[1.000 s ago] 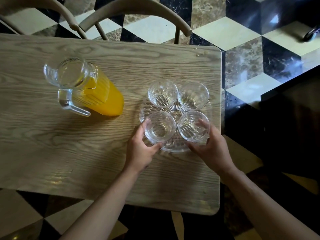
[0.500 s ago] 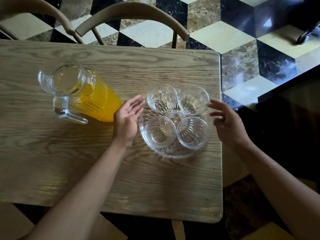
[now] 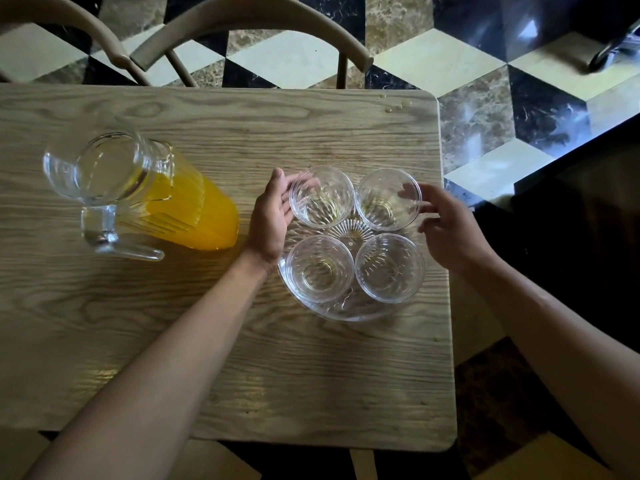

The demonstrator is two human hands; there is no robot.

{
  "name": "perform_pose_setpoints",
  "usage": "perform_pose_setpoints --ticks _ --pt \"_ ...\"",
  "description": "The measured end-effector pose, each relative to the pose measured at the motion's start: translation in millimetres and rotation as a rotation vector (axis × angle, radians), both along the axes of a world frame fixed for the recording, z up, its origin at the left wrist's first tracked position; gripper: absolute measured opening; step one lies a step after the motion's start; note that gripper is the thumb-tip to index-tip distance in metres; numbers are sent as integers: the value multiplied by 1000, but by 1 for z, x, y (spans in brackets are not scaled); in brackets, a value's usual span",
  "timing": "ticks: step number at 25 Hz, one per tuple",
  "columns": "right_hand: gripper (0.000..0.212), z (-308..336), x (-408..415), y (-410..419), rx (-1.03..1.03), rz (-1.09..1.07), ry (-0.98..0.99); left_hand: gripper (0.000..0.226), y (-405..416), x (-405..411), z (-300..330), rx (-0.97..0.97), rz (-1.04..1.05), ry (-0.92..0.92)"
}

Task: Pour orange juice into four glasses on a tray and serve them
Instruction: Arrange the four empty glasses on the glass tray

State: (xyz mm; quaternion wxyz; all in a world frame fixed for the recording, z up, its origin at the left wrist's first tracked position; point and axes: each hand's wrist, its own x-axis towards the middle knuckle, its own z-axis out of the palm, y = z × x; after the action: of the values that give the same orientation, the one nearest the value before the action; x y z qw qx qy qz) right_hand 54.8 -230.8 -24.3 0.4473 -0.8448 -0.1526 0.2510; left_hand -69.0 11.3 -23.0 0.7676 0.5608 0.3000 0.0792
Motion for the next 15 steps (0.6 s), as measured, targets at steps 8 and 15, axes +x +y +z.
perform_pose_setpoints --ticks 8,15 --pt "84 2 -5 -2 -7 2 6 58 -2 -5 -1 48 16 19" --pt "81 1 -6 -4 14 14 5 65 -1 -9 -5 91 15 32"
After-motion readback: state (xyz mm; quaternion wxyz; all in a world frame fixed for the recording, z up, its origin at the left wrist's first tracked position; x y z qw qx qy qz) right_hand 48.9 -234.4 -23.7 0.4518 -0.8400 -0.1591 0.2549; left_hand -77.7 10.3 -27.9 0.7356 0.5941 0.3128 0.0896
